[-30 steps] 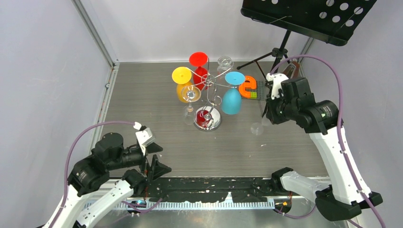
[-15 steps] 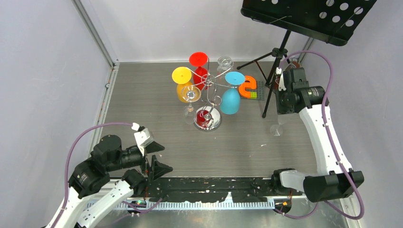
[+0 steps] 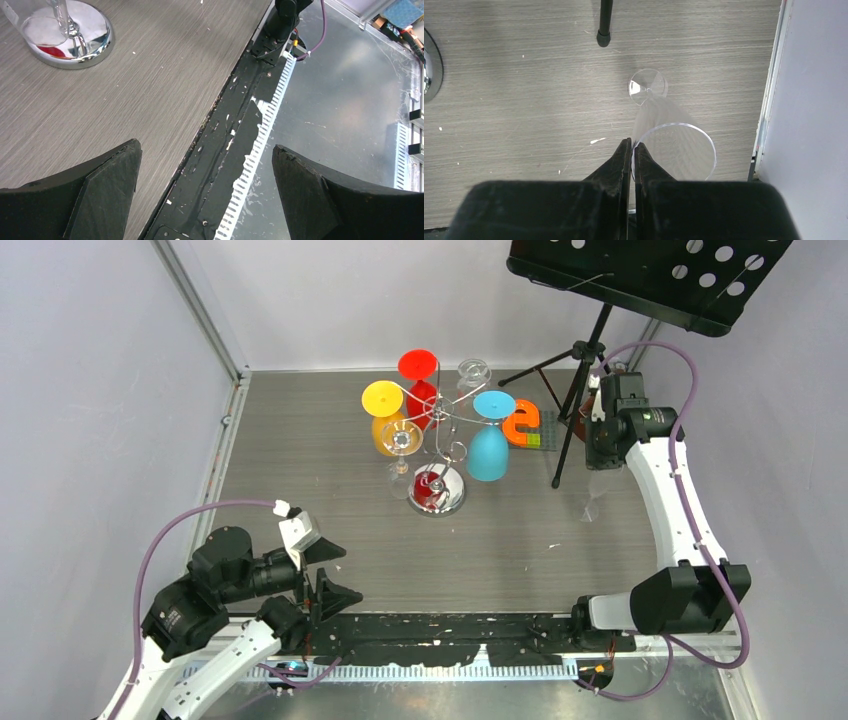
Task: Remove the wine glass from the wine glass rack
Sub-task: Place the wine glass at the center of the board.
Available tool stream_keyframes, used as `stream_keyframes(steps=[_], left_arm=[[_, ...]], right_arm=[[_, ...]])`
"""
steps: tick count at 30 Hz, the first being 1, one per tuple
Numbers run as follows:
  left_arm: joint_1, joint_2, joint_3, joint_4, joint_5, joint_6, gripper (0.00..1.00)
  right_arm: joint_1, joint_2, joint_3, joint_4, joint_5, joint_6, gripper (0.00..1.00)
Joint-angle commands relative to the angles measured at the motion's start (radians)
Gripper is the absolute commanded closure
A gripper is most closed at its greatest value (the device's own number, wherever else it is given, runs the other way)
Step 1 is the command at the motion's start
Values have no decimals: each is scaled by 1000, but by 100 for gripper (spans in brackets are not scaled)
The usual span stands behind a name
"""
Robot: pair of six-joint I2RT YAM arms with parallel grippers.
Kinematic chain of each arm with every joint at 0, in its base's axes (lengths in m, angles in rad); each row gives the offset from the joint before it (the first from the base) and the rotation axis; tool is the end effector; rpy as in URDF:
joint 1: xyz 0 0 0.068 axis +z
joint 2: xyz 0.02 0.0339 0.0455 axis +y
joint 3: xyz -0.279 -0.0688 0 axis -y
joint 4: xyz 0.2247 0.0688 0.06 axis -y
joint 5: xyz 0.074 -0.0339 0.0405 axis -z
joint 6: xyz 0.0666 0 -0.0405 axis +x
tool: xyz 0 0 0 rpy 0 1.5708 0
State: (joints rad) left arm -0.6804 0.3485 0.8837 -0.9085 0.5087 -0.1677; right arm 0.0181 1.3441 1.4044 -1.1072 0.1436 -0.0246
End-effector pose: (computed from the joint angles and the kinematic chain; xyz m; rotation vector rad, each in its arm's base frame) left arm 0.0134 -0.0526 0.3268 0.8552 1.8554 -1.0414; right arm 0.2481 -0.0050 0.3376 -0.0054 2.6126 -0.1902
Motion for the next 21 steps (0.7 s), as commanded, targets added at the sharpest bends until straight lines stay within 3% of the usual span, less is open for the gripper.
stream_keyframes(steps=[1, 12, 21], left_arm=[[2, -6, 12, 43, 13, 10, 1], [2, -1, 15, 41, 10, 8, 0], [2, 5, 12, 46, 14, 7, 0]], right_arm=[[-29, 3, 37, 69, -15, 5, 94], [-35, 13, 25, 94, -10, 18, 94], [-35, -1, 16, 96, -6, 24, 84]])
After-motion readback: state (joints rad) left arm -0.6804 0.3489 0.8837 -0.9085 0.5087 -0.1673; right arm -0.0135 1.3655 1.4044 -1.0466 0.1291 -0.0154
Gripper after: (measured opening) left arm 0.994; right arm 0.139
